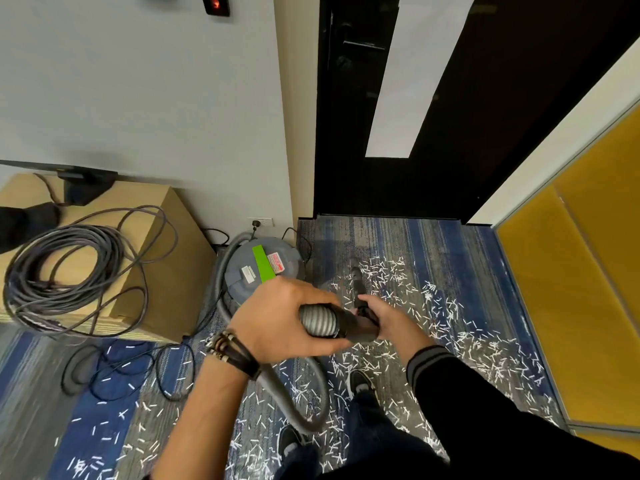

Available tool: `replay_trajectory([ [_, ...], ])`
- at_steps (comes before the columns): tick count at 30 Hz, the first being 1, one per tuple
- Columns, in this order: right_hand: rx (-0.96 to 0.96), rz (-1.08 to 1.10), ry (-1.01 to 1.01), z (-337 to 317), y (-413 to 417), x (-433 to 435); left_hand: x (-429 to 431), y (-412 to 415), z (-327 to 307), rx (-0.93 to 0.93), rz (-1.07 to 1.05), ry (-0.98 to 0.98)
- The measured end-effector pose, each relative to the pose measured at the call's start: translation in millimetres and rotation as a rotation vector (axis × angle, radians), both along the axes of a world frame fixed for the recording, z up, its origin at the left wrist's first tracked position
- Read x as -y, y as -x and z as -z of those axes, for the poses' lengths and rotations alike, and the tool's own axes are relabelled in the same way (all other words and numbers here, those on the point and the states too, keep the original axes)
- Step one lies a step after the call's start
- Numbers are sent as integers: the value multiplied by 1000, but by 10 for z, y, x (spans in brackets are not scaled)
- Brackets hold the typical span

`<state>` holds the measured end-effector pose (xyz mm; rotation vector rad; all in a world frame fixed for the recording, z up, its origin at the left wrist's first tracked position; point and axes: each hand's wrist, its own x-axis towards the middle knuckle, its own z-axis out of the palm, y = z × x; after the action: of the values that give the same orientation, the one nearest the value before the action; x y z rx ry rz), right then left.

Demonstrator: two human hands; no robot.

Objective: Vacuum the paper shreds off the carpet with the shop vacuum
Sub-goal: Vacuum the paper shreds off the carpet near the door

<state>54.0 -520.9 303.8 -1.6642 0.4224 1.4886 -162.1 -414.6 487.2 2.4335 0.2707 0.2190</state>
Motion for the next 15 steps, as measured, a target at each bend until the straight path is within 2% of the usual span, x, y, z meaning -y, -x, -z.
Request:
replay_trajectory([
  [7, -49, -27, -22, -33, 401, -29, -93, 422, -124, 57, -6, 3],
  [11, 34, -41, -57, -101, 259, -7, -71, 450, -115, 121, -60, 25],
  [15, 63, 16, -19, -58, 54, 15, 23, 327, 100, 68, -41, 9],
])
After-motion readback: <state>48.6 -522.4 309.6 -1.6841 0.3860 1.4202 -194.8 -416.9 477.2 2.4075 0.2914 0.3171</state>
